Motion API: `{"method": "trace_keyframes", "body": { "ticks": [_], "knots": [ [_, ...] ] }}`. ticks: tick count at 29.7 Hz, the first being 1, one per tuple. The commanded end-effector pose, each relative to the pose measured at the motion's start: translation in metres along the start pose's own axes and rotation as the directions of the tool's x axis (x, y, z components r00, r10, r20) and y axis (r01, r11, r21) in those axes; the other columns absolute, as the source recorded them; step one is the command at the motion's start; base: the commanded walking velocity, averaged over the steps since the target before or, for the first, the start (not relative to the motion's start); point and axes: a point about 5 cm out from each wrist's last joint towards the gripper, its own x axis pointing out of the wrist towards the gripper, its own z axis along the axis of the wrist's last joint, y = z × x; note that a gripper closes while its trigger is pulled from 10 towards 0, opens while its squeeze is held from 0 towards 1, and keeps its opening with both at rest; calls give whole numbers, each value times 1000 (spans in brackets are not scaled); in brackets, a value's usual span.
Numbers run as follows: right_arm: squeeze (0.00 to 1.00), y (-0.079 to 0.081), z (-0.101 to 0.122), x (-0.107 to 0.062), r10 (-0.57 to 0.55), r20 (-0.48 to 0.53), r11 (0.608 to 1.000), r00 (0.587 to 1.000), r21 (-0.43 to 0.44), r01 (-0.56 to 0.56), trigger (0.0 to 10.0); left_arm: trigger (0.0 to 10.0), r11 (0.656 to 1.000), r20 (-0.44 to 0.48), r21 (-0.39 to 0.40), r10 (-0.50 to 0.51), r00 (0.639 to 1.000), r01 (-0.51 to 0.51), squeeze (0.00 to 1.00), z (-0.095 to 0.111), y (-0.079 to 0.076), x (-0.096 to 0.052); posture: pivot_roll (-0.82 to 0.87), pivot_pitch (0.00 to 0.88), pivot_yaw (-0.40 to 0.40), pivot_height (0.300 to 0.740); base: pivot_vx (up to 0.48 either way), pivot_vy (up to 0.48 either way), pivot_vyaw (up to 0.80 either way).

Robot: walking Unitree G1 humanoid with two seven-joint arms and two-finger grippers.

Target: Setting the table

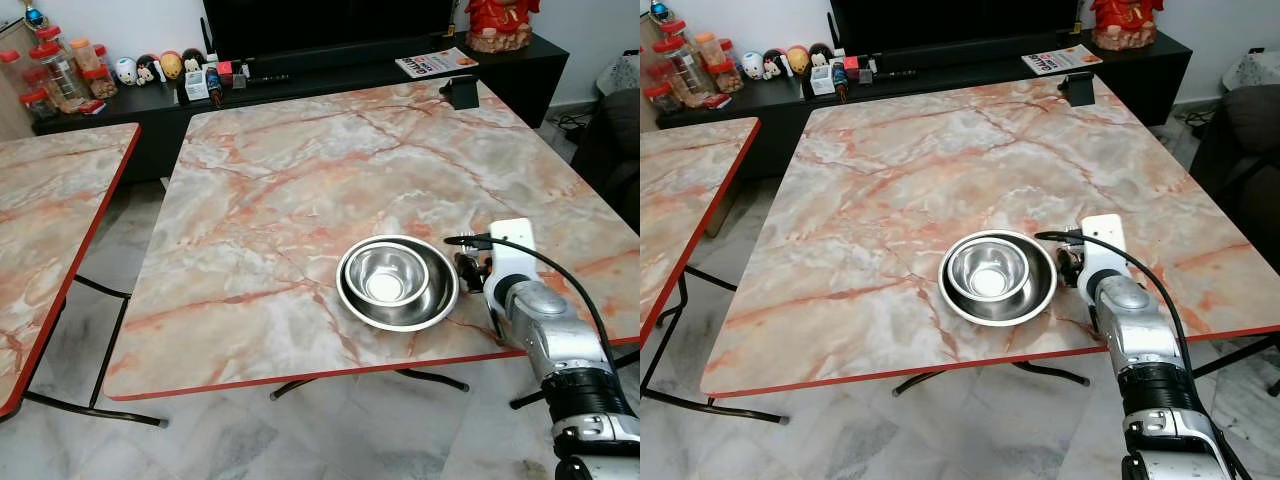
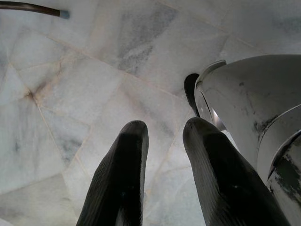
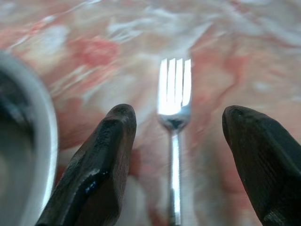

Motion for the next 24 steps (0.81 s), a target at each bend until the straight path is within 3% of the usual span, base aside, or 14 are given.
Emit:
{"method": "trace_keyframes", "body": {
  "ticks": [1,5,7,10,12,14,20,24],
  "knots": [
    [0,-7,15,0,-58,54,998,997,4,57,10000,10000,1000,-29,7,10,1000,-10,0,-6,6,-3,-130,57,98,736,0,0,0],
    [0,-13,27,-2,-123,130,992,984,-19,126,10000,10000,1000,-29,8,10,1000,-9,0,-6,6,-3,-131,57,98,736,0,0,0],
    [0,-14,44,-6,-152,255,988,955,56,142,10000,10000,1000,-29,7,10,1000,-10,0,-6,6,-3,-126,57,97,736,0,0,0],
    [0,-14,44,-6,-157,261,987,952,59,146,10000,10000,1000,-29,7,10,1000,-10,0,-6,6,-3,-126,57,97,736,0,0,0],
    [0,-8,65,-14,-129,418,990,899,105,94,10000,10000,1000,-27,9,12,1000,-12,0,-6,6,-3,-127,57,98,736,0,0,0],
    [0,-3,68,-17,-116,460,990,881,120,68,10000,10000,1000,-27,11,11,1000,-11,0,-6,6,-3,-127,57,98,736,0,0,0],
    [0,3,61,-15,-113,454,991,884,117,66,10000,10000,1000,-25,12,12,1000,-11,0,-5,6,-2,-127,51,97,736,0,0,0],
    [0,-20,40,-9,-276,332,961,902,114,252,10000,10000,1000,-22,9,10,1000,-10,0,-5,5,-2,-125,49,94,736,0,0,0]
  ]
}}
